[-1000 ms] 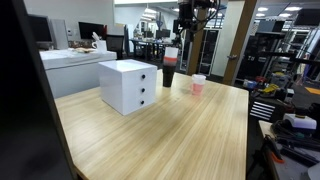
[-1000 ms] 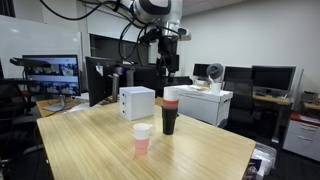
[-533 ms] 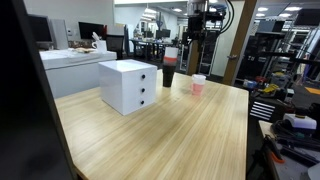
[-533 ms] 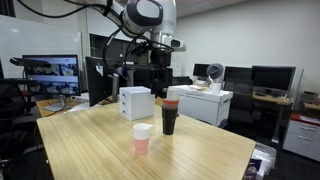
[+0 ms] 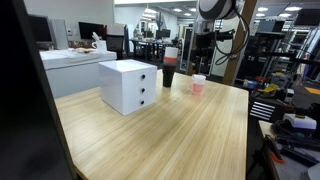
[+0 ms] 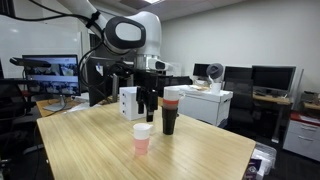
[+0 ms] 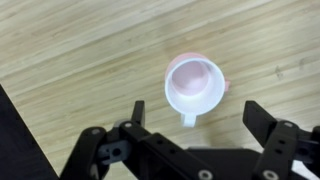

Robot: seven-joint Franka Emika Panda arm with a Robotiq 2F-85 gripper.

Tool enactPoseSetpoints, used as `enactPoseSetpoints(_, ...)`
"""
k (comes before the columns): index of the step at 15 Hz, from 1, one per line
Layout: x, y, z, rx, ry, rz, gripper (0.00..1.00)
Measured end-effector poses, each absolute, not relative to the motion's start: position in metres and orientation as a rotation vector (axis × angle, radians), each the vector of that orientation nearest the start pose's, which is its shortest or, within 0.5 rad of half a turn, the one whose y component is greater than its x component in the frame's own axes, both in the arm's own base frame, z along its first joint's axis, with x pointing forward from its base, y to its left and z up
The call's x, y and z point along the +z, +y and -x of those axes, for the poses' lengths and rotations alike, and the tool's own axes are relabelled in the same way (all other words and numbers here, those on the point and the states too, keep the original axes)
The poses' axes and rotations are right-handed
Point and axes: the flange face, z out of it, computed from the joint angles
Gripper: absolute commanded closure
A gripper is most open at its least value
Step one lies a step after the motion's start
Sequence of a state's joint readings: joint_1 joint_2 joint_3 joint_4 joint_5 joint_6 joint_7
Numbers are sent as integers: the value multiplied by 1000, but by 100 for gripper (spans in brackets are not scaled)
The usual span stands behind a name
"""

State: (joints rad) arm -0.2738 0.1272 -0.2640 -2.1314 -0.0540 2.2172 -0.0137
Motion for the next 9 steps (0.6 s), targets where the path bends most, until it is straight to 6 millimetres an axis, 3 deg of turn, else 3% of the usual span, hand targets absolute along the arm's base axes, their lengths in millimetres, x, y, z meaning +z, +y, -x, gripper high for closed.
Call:
enactPoseSetpoints(5,312,-274,-451,104,752,3124,0)
enactPoseSetpoints(9,295,-271,-440,68,742,3139,0)
